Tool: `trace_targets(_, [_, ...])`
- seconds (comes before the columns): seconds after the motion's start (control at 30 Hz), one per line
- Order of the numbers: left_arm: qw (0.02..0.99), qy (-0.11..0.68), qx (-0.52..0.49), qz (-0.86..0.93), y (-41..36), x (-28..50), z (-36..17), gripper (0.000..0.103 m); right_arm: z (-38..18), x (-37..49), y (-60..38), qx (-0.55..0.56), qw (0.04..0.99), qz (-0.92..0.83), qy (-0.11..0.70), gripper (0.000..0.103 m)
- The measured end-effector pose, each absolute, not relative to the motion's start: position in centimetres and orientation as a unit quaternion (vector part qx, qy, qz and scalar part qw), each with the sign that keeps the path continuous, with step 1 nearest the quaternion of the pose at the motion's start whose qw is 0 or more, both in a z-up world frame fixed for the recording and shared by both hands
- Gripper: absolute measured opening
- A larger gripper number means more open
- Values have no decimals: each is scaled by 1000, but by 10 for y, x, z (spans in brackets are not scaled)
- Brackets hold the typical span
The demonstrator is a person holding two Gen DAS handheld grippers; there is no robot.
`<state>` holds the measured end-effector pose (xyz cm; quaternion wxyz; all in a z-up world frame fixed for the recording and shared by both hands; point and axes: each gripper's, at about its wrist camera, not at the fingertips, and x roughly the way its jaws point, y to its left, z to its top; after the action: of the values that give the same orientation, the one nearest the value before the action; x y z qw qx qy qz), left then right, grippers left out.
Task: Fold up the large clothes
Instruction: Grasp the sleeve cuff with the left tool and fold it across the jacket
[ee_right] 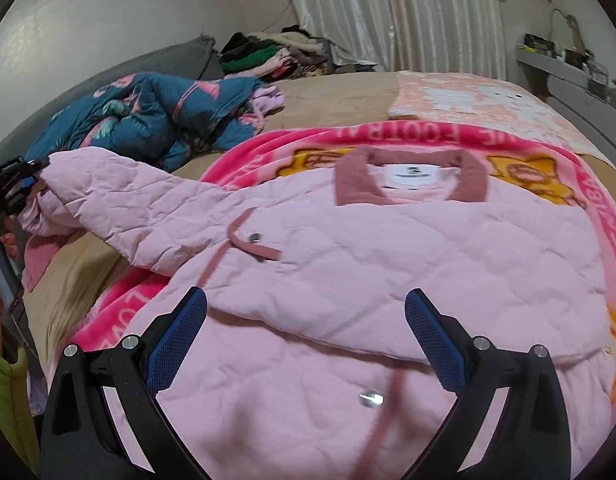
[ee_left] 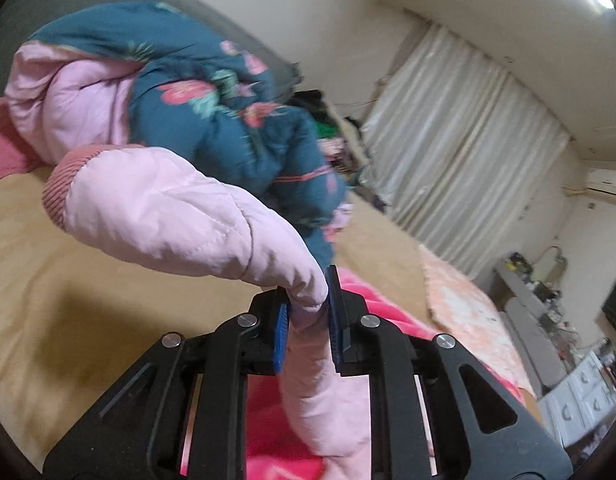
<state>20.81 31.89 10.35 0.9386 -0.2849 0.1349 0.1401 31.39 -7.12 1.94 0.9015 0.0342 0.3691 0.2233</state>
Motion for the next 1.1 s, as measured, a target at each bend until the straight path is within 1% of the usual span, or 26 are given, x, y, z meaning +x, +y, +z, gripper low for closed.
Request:
trace_targets(0.33, [967,118,-219,63,221,204,145,9,24,297,-143,61,913,188,358,99])
trace_targets(0.63, [981,127,-144,23,154,213,160,9,25,286,-181,99,915,181,348,99])
trace_targets(0.87, [985,144,-90,-11,101,226,156,9,26,280,-215,129,915,174,339,99])
trace_targets(1.1, [983,176,-28,-52,42,241,134,9,15,274,-260,176,911,148,342,99])
